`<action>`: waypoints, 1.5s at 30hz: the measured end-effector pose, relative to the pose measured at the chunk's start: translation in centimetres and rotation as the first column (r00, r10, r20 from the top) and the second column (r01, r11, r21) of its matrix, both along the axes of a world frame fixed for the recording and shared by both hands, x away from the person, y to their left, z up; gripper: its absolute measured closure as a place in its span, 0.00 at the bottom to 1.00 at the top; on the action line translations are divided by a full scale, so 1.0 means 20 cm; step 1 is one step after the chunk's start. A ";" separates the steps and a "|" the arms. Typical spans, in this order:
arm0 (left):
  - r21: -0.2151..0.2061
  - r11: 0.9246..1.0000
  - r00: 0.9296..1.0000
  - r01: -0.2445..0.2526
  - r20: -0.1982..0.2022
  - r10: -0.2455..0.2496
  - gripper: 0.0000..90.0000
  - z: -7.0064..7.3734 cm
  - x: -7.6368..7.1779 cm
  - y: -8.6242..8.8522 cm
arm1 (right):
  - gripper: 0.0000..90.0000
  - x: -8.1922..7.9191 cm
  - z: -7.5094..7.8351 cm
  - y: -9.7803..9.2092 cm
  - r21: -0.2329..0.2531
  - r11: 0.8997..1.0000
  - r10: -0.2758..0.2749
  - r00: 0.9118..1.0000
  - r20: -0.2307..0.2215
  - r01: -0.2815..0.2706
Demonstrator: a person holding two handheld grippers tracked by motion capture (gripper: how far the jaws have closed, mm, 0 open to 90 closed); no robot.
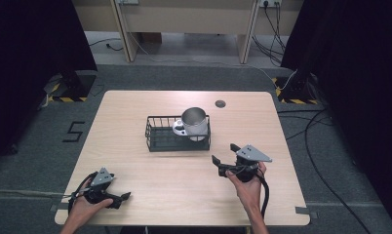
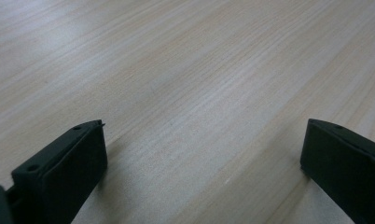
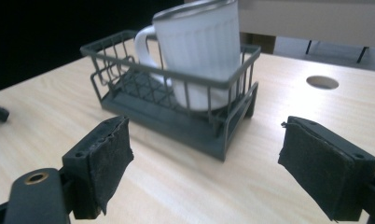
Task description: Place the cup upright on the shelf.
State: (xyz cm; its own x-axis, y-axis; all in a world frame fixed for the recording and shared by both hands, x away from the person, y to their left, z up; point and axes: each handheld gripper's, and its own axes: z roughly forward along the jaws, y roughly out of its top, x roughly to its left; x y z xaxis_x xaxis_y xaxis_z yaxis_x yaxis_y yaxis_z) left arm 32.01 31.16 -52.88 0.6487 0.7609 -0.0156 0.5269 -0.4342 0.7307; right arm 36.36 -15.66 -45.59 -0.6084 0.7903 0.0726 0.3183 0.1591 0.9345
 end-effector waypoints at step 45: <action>0.002 1.000 1.000 0.001 0.000 -0.001 0.00 0.00 0.00 0.00 | 0.14 -0.28 -0.33 0.03 -0.298 0.948 0.026 0.962 -0.270 -0.109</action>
